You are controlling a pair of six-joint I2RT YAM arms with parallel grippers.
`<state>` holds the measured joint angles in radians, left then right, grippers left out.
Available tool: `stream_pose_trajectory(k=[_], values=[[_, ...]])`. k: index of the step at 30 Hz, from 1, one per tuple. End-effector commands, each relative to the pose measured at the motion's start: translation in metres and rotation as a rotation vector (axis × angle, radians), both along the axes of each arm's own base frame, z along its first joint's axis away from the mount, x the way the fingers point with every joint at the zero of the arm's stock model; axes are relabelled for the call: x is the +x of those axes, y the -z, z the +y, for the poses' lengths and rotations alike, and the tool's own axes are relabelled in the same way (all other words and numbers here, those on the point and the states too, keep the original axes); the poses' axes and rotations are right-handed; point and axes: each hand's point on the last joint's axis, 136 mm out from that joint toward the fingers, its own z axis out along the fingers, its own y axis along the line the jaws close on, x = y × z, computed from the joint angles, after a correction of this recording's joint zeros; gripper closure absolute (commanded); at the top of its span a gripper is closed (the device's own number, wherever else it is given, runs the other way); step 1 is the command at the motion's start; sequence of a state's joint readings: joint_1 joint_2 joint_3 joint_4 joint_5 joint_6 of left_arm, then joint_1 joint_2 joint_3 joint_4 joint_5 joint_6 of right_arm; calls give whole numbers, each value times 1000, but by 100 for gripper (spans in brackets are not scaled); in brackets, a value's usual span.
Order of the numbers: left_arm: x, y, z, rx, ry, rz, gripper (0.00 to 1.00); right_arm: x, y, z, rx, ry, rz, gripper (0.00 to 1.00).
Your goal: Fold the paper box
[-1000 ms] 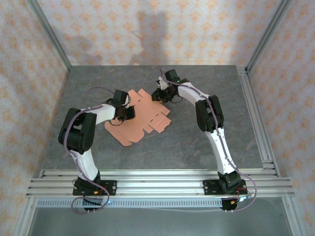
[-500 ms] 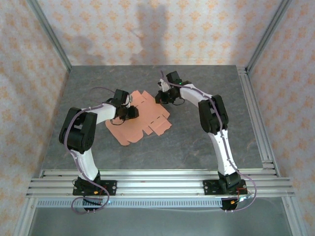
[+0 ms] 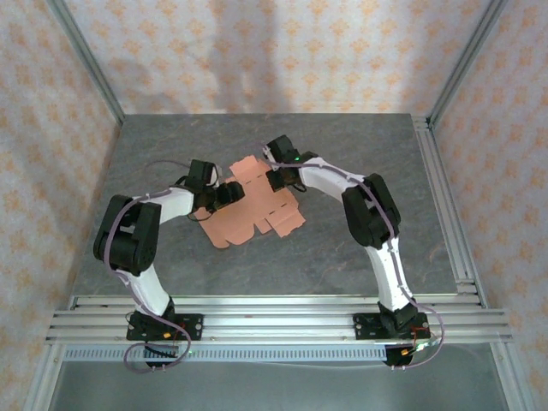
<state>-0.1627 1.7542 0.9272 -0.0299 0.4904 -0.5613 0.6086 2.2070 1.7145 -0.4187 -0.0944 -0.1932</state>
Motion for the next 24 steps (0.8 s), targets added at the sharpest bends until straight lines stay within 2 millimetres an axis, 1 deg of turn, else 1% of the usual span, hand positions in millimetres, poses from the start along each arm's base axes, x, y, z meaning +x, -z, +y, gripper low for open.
stream_pose_trajectory(k=[1, 4, 5, 8, 11, 13, 16, 18, 21, 24], values=[[-17, 0, 20, 28, -67, 61, 23, 16, -29, -36, -250, 77, -217, 100], [-21, -4, 23, 29, -85, 62, 22, 12, -36, -33, -369, 83, -321, 100], [-21, -5, 24, 30, -91, 59, 20, 10, -37, -31, -411, 83, -356, 100], [-22, -10, 27, 37, -100, 56, 20, 7, -34, -26, -530, 70, -432, 100], [-21, -21, 31, 50, -102, 51, 19, 5, -30, -20, -653, 51, -487, 100], [-18, -28, 33, 63, -98, 36, 19, 4, -27, -18, -685, 44, -504, 100], [-12, -32, 35, 83, -91, 24, 19, 2, -26, -15, -652, 32, -486, 100], [-9, -34, 34, 79, -95, 21, 19, 2, -32, -14, -588, 44, -471, 100], [-7, -42, 28, 34, -99, -5, 19, -1, -36, -14, -428, 64, -405, 100], [-8, -47, 25, 5, -102, -22, 19, -5, -31, -18, -280, 66, -317, 100]])
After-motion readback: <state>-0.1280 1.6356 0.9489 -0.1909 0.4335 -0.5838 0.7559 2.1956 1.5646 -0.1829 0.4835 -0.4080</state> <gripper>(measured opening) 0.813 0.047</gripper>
